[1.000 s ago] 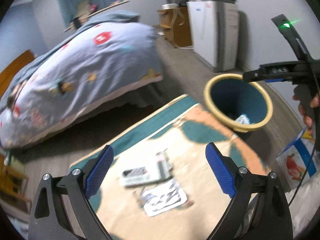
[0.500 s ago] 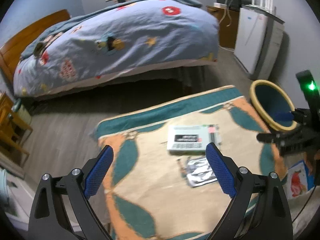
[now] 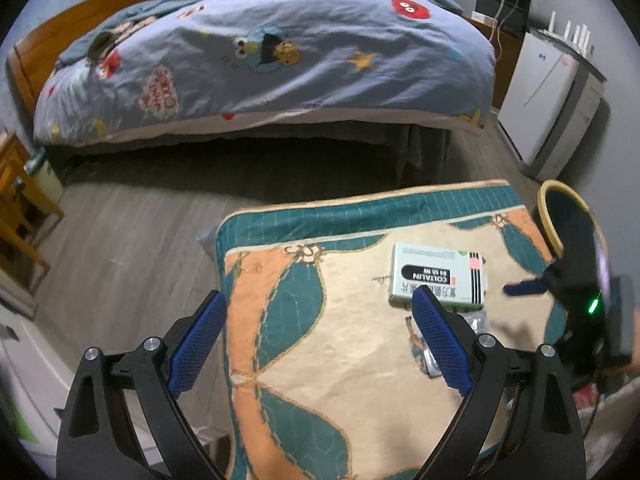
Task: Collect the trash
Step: 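Move both open tools back over the cushion toward the foil pack and box, then grasp the foil blister pack with the right tool while the left tool grasps the COLTALIN box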
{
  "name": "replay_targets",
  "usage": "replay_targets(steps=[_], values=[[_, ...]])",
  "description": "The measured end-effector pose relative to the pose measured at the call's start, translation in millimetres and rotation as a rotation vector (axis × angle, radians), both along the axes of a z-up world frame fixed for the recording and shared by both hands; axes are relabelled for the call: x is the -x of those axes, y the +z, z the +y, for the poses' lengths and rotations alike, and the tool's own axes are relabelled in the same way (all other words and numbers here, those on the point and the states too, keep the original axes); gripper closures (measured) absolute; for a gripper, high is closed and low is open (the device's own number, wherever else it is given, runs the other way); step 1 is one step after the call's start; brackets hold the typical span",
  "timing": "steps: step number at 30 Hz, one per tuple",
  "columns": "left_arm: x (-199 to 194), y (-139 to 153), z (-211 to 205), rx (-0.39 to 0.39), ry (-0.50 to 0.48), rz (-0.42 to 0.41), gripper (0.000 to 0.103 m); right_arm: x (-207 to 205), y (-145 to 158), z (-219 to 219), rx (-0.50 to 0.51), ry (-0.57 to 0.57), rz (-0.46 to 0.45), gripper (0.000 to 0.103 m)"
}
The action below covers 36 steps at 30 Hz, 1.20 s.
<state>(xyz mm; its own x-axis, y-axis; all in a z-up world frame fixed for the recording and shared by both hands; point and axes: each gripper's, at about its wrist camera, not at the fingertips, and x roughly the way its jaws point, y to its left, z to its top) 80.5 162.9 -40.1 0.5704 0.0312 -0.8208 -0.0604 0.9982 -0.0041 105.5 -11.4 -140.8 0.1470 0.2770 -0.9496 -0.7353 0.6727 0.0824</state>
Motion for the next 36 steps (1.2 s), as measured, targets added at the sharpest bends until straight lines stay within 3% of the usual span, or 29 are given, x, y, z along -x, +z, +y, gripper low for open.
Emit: replay_targets(steps=[6, 10, 16, 20, 22, 25, 27, 29, 36], values=[[-18, -9, 8, 0.036, 0.028, 0.025, 0.01, 2, -25, 14, 0.052, 0.14, 0.009, 0.006], [-27, -14, 9, 0.064, 0.048, 0.04, 0.01, 5, -29, 25, 0.063, 0.219, -0.054, 0.005], [-33, -16, 2, 0.062, 0.041, 0.047, 0.01, 14, -20, 31, -0.019, 0.318, 0.016, 0.006], [-36, -18, 1, 0.064, 0.05, 0.056, 0.01, 22, -41, 36, 0.094, 0.352, -0.006, 0.006], [-37, -19, -1, 0.069, 0.049, 0.061, 0.01, 23, -50, 36, 0.141, 0.349, -0.004, 0.006], [-37, -21, -6, 0.046, 0.038, 0.066, 0.01, 24, -50, 33, 0.135, 0.331, 0.009, 0.008], [-37, -21, -7, 0.045, 0.041, 0.07, 0.01, 24, -46, 29, 0.126, 0.32, 0.011, 0.025], [-38, -22, -7, 0.059, 0.049, 0.072, 0.01, 17, -39, 23, 0.113, 0.277, 0.034, 0.032], [-43, -30, -22, 0.042, 0.002, 0.096, 0.01, 19, -22, -7, 0.084, 0.224, 0.079, 0.034]])
